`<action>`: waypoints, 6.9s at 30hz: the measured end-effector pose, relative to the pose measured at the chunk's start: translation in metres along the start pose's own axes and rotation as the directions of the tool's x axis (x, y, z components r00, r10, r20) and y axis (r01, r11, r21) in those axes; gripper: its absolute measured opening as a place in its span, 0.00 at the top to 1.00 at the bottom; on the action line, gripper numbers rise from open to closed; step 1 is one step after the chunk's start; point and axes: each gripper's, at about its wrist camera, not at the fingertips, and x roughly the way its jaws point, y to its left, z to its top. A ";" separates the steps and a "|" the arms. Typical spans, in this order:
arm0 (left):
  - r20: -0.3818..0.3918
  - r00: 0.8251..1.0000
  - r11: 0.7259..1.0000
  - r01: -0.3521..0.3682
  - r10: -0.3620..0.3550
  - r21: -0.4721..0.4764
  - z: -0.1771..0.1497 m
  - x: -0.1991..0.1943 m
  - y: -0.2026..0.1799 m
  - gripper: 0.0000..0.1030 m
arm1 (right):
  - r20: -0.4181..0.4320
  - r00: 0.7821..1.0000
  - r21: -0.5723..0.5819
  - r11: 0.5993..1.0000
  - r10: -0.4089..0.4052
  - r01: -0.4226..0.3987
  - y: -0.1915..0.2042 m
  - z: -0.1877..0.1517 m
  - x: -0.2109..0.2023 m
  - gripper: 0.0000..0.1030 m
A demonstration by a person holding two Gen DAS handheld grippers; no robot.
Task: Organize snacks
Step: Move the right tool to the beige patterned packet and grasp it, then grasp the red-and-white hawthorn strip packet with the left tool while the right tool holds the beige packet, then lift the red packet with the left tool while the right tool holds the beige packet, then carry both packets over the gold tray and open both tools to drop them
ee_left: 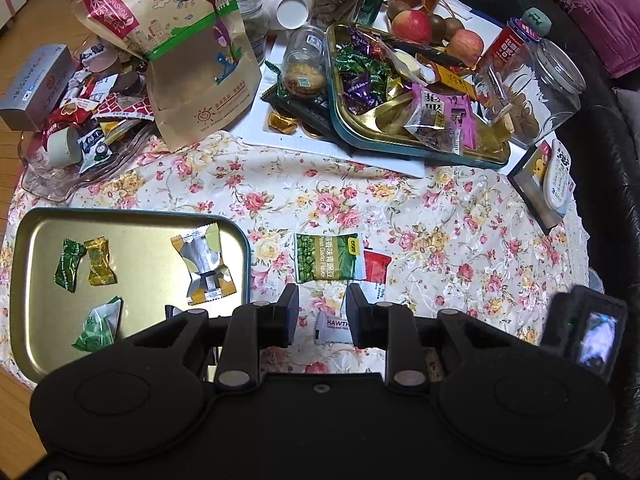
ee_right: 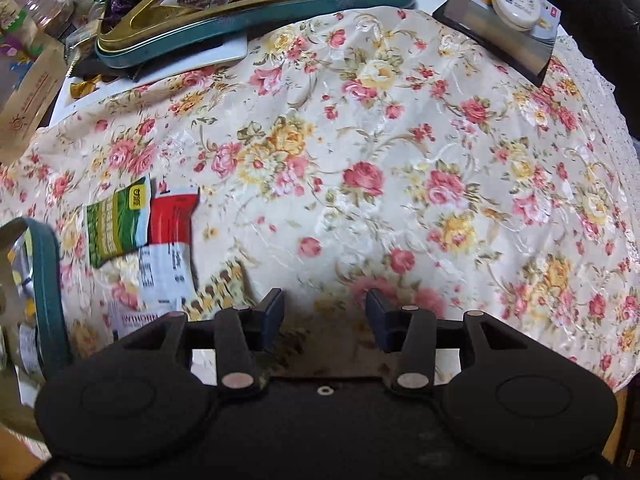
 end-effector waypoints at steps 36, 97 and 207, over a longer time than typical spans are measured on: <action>-0.045 0.998 0.999 -0.039 0.041 0.033 -0.001 0.021 -0.018 0.66 | 0.120 0.988 -0.368 0.928 0.099 -0.048 0.038 -0.039 0.005 0.44; -0.235 0.967 0.988 -0.064 0.097 0.143 -0.020 0.130 -0.054 0.65 | 0.221 0.965 0.093 0.982 0.140 -0.164 -0.083 -0.018 -0.073 0.63; 0.071 0.968 0.959 -0.228 0.242 -0.168 -0.006 -0.018 0.151 0.53 | 0.063 0.894 -0.350 0.849 0.444 -0.397 0.207 -0.049 -0.105 0.57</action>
